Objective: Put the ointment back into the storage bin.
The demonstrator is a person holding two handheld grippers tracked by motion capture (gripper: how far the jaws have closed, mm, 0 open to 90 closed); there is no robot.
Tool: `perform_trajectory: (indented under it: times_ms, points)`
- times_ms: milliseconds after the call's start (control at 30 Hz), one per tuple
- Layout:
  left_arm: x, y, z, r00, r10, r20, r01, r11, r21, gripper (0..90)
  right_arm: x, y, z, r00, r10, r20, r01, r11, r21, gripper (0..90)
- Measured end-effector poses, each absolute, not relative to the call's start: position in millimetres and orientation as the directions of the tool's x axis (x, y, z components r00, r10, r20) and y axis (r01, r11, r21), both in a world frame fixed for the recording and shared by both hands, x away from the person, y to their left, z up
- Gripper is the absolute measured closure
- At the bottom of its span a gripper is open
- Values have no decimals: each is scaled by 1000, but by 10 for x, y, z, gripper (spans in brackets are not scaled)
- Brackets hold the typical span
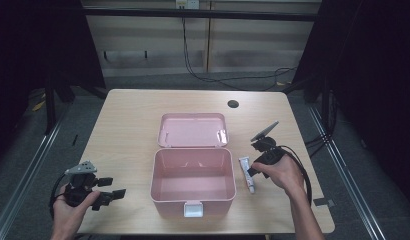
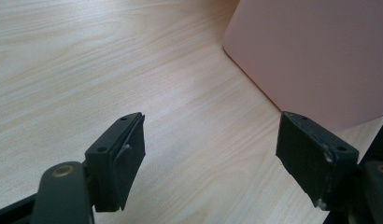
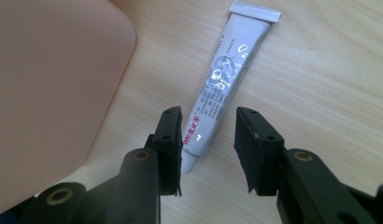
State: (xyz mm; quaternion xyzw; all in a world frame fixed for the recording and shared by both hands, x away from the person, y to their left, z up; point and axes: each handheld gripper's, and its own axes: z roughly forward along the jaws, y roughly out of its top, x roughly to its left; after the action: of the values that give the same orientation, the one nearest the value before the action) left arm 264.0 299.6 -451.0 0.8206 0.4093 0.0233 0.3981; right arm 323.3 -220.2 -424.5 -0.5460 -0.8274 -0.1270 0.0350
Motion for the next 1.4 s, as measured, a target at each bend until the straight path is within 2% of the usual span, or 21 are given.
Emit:
perform_trajectory:
  times_ms: [467,567,967,1200,1400]
  points:
    - [2632,2989,-4502,675,678,-290,648,-358,673,238,3305,-2066,-4388,-394,906,156,918,382,106,622]
    - [2632,2986,-4500,679,675,-288,647,-364,670,238,3315,-2016,-4449,-395,912,111,918,389,77,619]
    - [2630,2979,-4506,676,678,-290,649,-361,669,238,3345,-1971,-4560,-389,916,97,921,384,69,614]
    - [2631,2981,-4505,677,676,-292,650,-361,669,238,3363,-1938,-4616,-391,918,71,920,387,58,677]
    - [2631,2981,-4504,677,675,-292,650,-363,668,238,3364,-1917,-4641,-404,913,51,914,402,54,687]
